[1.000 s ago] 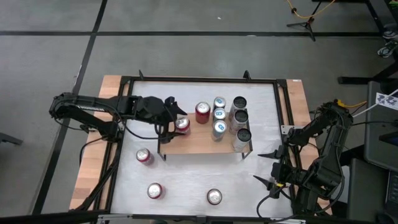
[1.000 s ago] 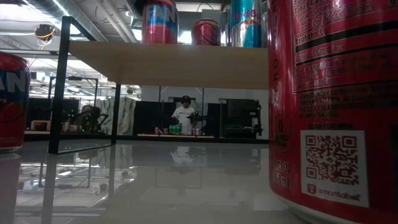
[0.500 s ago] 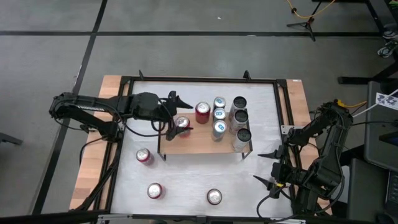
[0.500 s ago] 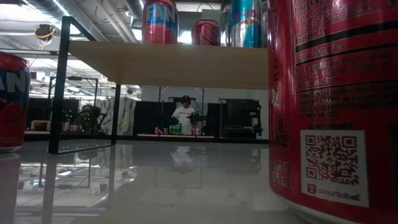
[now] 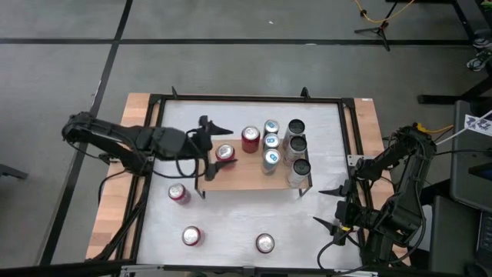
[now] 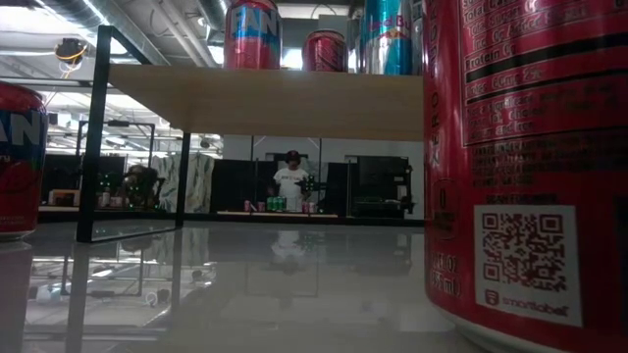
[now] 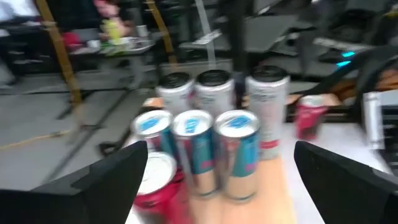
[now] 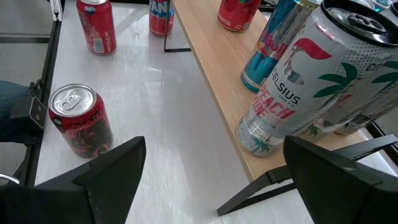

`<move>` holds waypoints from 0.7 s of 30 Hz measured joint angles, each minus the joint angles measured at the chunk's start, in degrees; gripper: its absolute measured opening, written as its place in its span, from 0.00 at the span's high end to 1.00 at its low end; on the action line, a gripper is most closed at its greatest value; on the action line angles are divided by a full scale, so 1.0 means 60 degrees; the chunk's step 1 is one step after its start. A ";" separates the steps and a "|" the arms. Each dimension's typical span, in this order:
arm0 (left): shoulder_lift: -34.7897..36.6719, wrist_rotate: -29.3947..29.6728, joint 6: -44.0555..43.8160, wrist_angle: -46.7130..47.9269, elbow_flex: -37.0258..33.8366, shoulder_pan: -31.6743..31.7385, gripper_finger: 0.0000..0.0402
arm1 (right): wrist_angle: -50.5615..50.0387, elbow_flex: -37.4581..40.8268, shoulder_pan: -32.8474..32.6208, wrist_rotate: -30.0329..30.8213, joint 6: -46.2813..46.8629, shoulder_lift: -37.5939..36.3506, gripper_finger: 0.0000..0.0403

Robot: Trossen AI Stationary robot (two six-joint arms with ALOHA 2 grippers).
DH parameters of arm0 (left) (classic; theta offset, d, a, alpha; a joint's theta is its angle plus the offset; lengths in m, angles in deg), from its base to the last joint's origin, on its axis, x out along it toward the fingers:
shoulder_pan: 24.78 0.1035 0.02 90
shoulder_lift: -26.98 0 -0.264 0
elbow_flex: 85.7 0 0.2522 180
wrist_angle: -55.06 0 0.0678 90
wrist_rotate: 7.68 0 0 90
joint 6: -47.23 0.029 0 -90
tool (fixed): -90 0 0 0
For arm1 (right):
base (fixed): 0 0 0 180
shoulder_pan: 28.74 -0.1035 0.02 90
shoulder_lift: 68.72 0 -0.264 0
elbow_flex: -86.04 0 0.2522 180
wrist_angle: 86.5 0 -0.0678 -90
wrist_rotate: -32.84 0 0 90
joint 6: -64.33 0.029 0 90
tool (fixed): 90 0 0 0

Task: Place canned beverage on shelf
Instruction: Put the top right red soda can on the shelf

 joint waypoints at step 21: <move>-0.0153 0.3356 -0.4191 0.3720 0.0165 -0.1512 0.01 | 0.0001 0.0000 0.0001 0.0003 0.0000 0.0000 0.08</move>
